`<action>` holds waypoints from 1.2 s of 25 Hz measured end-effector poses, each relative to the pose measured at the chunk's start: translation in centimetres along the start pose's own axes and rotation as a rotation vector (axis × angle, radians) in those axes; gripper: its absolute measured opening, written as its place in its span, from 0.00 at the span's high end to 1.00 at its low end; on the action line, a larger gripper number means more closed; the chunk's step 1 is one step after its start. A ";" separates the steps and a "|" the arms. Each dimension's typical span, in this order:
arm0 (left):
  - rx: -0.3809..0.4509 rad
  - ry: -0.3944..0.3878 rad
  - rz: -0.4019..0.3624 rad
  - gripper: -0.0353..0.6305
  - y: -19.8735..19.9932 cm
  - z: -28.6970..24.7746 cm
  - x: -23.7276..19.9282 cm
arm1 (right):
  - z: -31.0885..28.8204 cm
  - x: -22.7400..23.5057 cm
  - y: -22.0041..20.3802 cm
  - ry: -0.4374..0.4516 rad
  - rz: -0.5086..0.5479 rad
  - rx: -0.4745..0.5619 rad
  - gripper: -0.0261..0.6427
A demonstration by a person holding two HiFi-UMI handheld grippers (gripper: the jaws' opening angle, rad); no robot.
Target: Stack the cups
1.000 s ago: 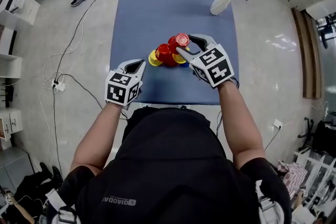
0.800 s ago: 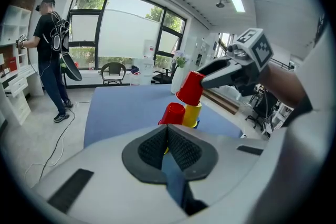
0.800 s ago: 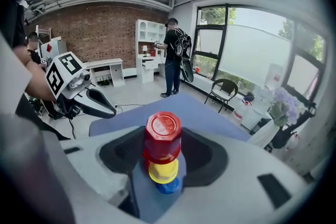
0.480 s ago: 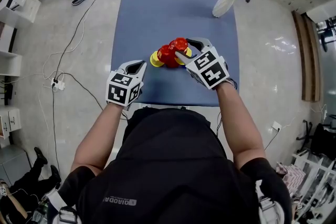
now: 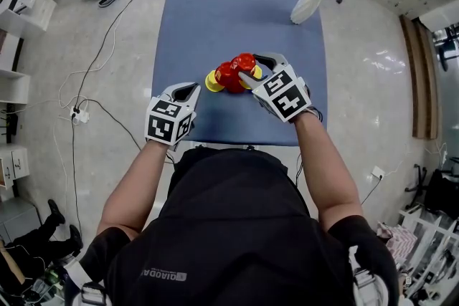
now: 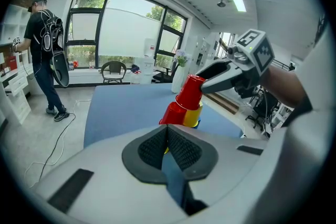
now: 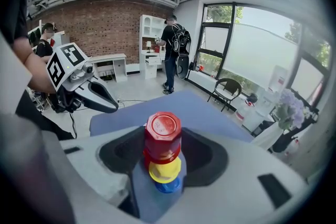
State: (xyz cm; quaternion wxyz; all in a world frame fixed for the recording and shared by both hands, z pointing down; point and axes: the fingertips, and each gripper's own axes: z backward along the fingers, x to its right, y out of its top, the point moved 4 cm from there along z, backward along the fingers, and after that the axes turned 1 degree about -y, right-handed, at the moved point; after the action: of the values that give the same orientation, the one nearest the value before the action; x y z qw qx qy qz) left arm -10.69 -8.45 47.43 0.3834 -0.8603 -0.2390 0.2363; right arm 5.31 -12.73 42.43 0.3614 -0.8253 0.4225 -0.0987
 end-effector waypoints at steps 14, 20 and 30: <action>-0.010 -0.003 -0.004 0.94 -0.2 -0.1 0.3 | 0.0 0.2 -0.2 -0.006 -0.023 0.026 0.64; -0.012 -0.007 -0.012 0.94 -0.3 0.1 0.6 | 0.3 0.0 -0.1 -0.007 -0.029 0.036 0.64; -0.013 -0.013 -0.027 0.94 -0.3 -0.6 0.7 | 1.5 0.1 -0.5 -0.027 -0.043 0.061 0.64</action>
State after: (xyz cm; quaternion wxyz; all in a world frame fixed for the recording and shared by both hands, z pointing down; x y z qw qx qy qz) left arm -9.85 -8.16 47.81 0.3793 -0.8580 -0.2544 0.2350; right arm 6.38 -11.84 41.67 0.3898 -0.8241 0.3964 -0.1082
